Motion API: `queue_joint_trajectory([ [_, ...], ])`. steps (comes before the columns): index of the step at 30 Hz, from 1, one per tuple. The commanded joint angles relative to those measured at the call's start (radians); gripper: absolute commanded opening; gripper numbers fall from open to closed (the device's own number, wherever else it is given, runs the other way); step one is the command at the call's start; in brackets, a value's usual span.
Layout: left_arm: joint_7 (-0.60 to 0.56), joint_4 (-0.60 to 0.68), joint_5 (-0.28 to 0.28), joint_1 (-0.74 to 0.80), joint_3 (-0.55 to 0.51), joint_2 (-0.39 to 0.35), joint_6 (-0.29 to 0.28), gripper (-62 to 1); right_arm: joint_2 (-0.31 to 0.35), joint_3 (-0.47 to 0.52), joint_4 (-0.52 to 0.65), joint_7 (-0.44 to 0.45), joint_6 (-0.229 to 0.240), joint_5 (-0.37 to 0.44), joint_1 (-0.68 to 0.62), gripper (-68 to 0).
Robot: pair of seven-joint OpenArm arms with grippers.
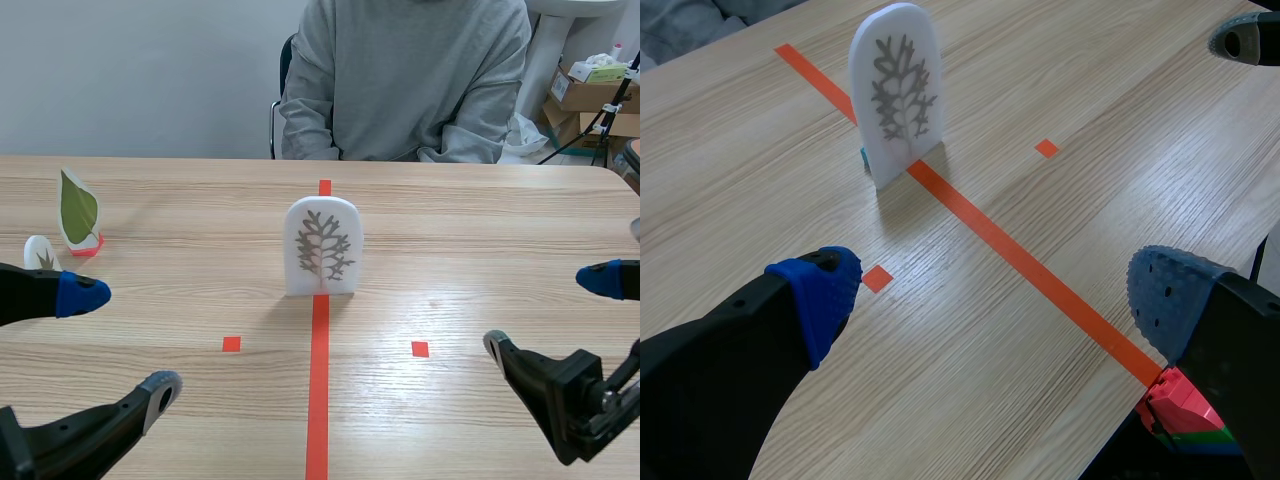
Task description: Do the leaf sorting experiment
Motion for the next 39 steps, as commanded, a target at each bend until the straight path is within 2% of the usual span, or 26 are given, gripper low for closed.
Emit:
queue_joint_trajectory([
  [1,-0.014,0.008,-0.014,-0.003,0.007,-0.006,0.001,-4.3,0.0,0.012,0.014,0.014,0.0,0.004,0.014,-0.8],
  [15,-0.016,0.008,-0.014,-0.003,0.007,-0.006,0.002,-4.3,-0.001,0.011,0.014,0.014,0.0,0.003,0.017,-0.8],
  [18,-0.016,0.008,-0.014,-0.003,0.007,-0.006,0.002,-4.3,0.0,0.012,0.014,0.009,-0.007,-0.026,0.024,-0.8],
  [21,-0.016,0.008,-0.014,-0.003,0.007,-0.006,0.002,-4.3,0.0,0.011,0.014,-0.04,-0.008,-0.04,0.055,-0.8],
  [23,-0.016,0.008,-0.014,-0.003,0.007,-0.006,0.002,-4.3,0.003,0.011,0.014,-0.104,-0.007,-0.042,0.087,-0.8],
  [27,-0.023,0.008,-0.015,-0.003,0.007,-0.005,0.001,-4.3,0.012,0.008,0.009,-0.208,0.006,-0.041,0.181,-0.8],
  [30,-0.023,0.008,-0.015,-0.003,0.008,-0.006,0.001,-4.3,0.07,-0.04,-0.034,-0.215,0.028,-0.03,0.289,-0.8],
  [33,-0.022,0.008,-0.014,-0.003,0.008,-0.006,0.002,-4.3,0.121,-0.126,-0.111,-0.218,0.029,-0.026,0.419,-0.8],
  [35,-0.022,0.008,-0.014,-0.003,0.008,-0.006,0.002,-4.3,0.142,-0.196,-0.178,-0.218,0.05,-0.008,0.513,-0.8],
  [39,-0.013,0.008,-0.013,-0.003,0.008,0.0,0.003,-4.3,0.149,-0.359,-0.33,-0.212,0.091,-0.002,0.713,-0.8],
])
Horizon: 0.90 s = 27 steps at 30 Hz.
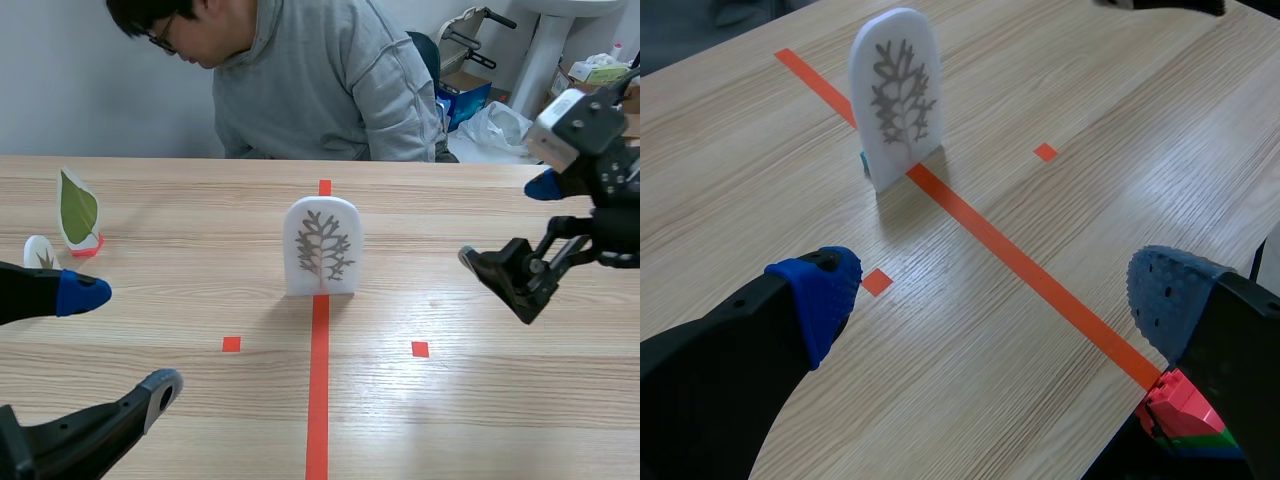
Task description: Do the leaf sorting experiment
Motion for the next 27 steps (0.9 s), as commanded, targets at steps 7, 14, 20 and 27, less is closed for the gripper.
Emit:
queue_joint_trajectory([
  [7,-0.011,0.008,-0.013,-0.003,0.007,0.022,0.006,-4.3,-0.08,-0.254,-0.243,0.038,0.056,-0.03,0.33,-0.8],
  [14,-0.007,0.008,-0.013,-0.003,0.006,0.023,0.006,-4.3,-0.232,-0.416,-0.477,0.125,0.095,-0.111,0.508,-0.8],
  [20,-0.008,0.008,-0.013,-0.003,0.006,0.022,0.006,-4.3,-0.34,-0.492,-0.563,0.165,0.095,-0.166,0.563,-0.8],
  [27,-0.008,0.008,-0.013,-0.003,0.006,0.023,0.006,-4.3,-0.403,-0.54,-0.611,0.219,0.093,-0.204,0.561,-0.8],
])
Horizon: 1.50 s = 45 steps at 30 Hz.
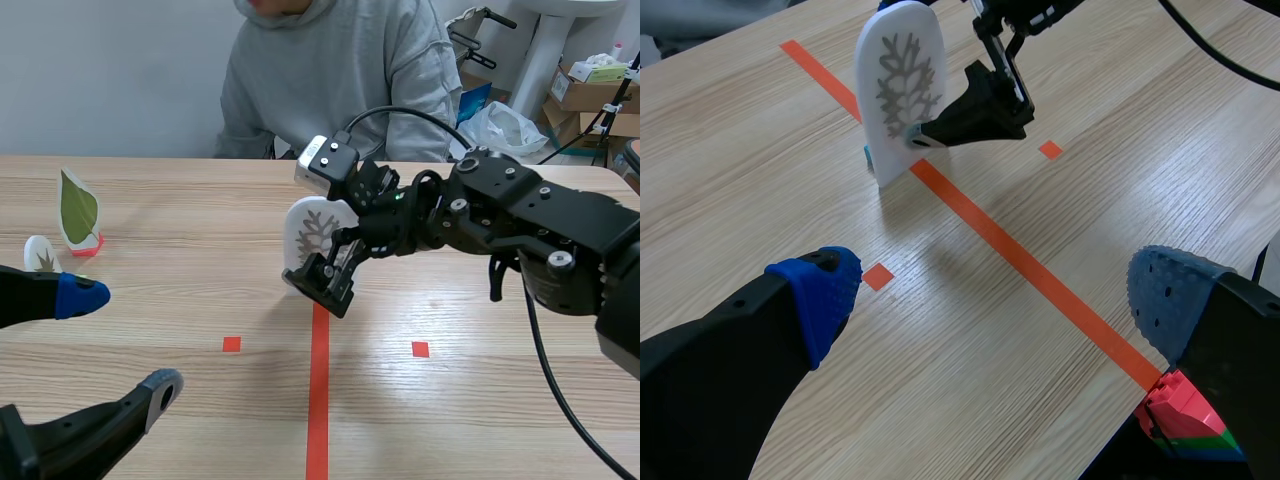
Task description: Do the leaf sorting experiment
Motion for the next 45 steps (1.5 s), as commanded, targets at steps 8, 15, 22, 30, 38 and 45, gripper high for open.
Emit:
queue_joint_trajectory([
  [8,-0.014,0.008,-0.013,-0.003,0.006,0.003,0.002,-4.3,0.006,0.002,0.001,0.034,-0.008,0.003,0.012,-10.7],
  [15,-0.014,0.008,-0.014,-0.003,0.006,0.003,0.002,-4.3,0.006,0.002,0.001,0.027,-0.007,0.003,0.009,-37.1],
  [22,-0.014,0.008,-0.014,-0.003,0.006,0.003,0.002,-4.3,0.006,0.002,0.001,0.018,-0.007,0.003,0.009,-51.8],
  [30,-0.014,0.008,-0.014,-0.003,0.006,0.003,0.002,-4.3,0.005,0.002,0.001,-0.008,-0.008,0.003,0.009,-56.5],
  [38,-0.014,0.008,-0.014,-0.003,0.007,0.003,0.002,-4.3,0.003,0.002,0.001,-0.018,-0.008,0.003,0.009,-65.3],
  [45,-0.015,0.008,-0.014,-0.003,0.007,0.003,0.002,-4.3,0.003,0.002,0.001,-0.014,-0.008,0.006,0.01,-65.8],
])
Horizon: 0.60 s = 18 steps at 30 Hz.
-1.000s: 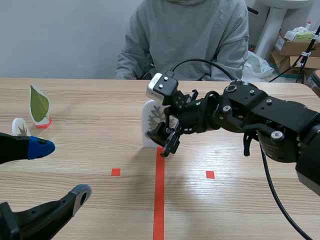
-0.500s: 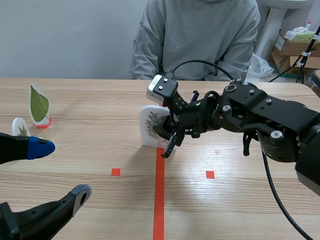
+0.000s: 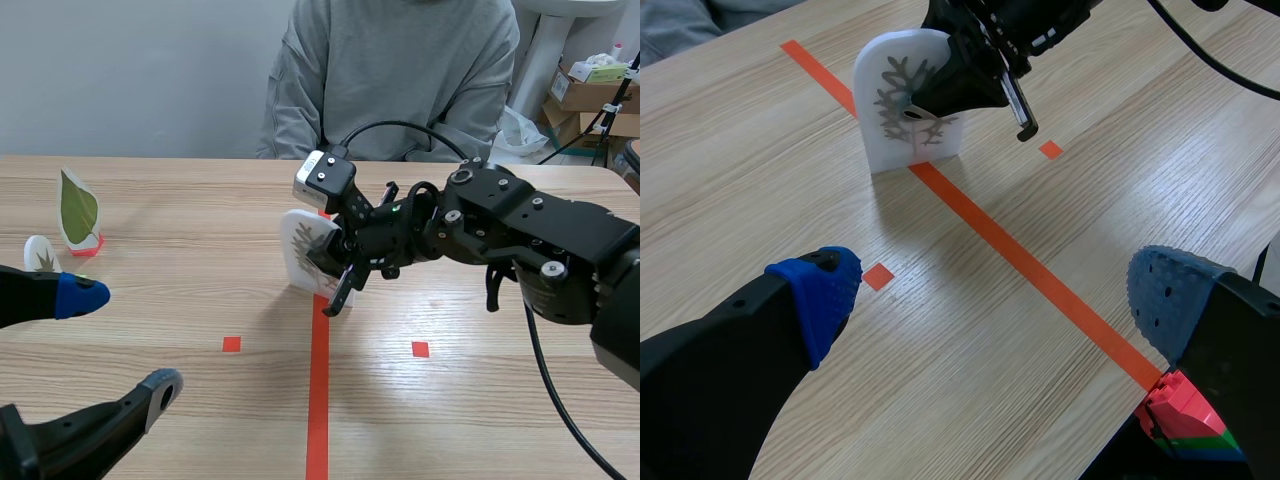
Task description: Do the leaf sorting experiment
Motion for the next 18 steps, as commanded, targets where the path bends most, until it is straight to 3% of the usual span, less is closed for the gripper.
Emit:
queue_joint_trajectory([
  [1,-0.015,0.008,-0.014,-0.003,0.007,0.003,0.002,-4.3,0.002,0.01,0.013,0.008,-0.001,0.008,0.018,-65.8],
  [4,-0.015,0.008,-0.014,-0.003,0.007,0.003,0.002,-4.3,0.003,0.014,0.016,-0.006,-0.005,0.023,0.018,-65.8],
  [11,-0.014,0.008,-0.014,-0.003,0.007,0.008,0.001,-4.3,0.042,0.111,0.105,-0.189,-0.026,0.216,0.017,-65.8],
  [18,-0.014,0.008,-0.014,-0.003,0.007,0.008,0.001,-4.3,0.153,0.27,0.213,-0.366,-0.126,0.283,0.011,-65.8],
])
